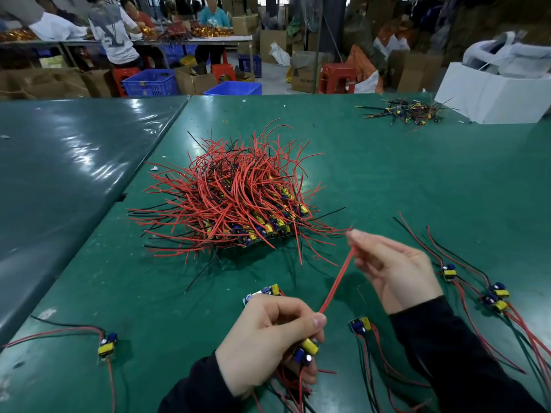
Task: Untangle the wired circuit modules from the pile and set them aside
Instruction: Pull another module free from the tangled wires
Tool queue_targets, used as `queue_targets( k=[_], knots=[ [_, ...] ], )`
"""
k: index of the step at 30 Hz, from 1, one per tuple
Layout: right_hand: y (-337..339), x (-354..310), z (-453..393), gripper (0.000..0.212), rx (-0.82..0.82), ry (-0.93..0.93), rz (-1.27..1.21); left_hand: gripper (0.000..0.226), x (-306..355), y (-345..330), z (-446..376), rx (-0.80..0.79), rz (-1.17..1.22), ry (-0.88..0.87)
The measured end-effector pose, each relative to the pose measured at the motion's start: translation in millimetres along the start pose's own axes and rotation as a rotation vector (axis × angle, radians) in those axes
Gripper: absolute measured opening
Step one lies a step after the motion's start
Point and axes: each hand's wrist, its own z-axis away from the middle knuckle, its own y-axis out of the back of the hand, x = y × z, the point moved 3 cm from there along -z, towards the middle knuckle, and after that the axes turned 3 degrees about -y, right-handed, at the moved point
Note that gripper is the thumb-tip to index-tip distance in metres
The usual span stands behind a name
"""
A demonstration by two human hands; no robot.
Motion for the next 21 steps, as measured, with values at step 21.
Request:
queue_targets(
  k=[21],
  knots=[
    [-33.1,26.5,42.0,0.027,-0.609,-0.012,0.456,0.024,5.1,18.6,-6.2,0.397,0.200,-0.315]
  ],
)
